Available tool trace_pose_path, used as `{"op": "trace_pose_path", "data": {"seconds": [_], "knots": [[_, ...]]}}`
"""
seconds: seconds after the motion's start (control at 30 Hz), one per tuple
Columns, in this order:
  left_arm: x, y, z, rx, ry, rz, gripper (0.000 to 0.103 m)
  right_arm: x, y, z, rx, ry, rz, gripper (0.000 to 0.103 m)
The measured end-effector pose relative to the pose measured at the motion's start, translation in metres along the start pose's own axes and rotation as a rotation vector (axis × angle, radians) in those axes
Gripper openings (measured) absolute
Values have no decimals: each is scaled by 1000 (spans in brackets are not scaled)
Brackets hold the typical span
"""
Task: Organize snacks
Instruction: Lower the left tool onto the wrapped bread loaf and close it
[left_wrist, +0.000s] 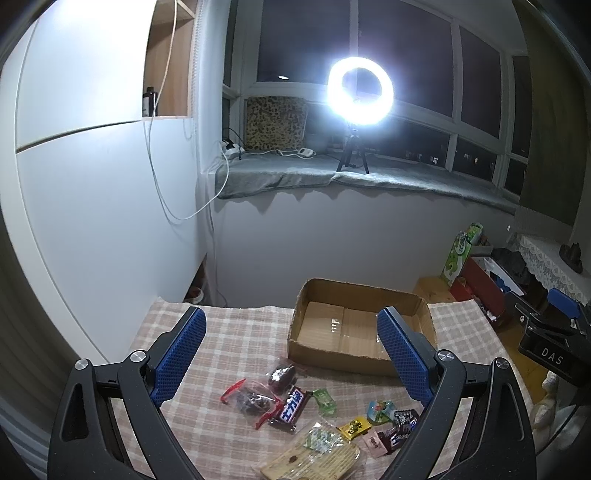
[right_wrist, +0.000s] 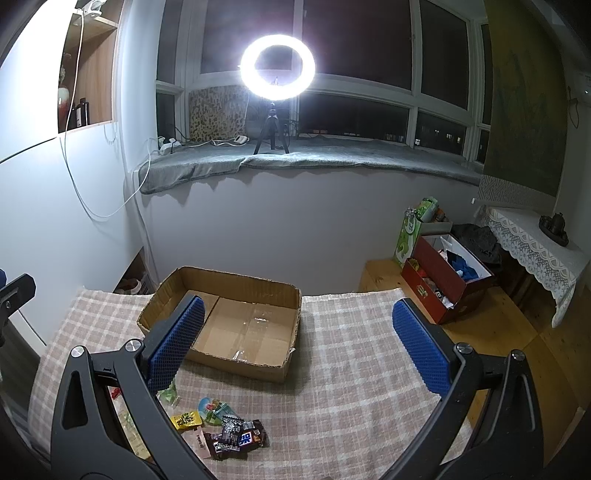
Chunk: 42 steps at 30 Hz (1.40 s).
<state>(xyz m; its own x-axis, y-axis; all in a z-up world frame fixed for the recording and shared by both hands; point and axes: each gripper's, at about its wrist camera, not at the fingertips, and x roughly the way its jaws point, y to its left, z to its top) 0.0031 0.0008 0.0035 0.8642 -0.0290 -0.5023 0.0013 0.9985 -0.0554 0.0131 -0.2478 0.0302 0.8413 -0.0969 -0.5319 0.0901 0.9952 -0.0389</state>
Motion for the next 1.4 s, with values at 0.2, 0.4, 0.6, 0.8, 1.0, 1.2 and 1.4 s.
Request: {"op": "trace_pose_path", "data": {"seconds": [0.2,0.4,0.6,0.8,1.0,1.2,1.4], "knots": [[3,5,-6,-13,19,-29,94,5,-1,-7,-8,24,10,103],[6,11,-18,3,60,-24,94,19,-4,-18,-8,91,40,103],[11,20,-31,-12,121,-14,93,32,0,-28,-18,160,82,103],[18,35,-46,-62,191,-24,83,46,7,-40,-37,239,164,103],[26,55,-69,-152,278,-42,79,59,22,-53,-47,343,287,103],[39,74,-94,-244,367,-70,72,73,50,-81,-58,493,453,97],[54,84,-107,-288,437,-127,62,89,70,-114,-33,678,598,79]]}}
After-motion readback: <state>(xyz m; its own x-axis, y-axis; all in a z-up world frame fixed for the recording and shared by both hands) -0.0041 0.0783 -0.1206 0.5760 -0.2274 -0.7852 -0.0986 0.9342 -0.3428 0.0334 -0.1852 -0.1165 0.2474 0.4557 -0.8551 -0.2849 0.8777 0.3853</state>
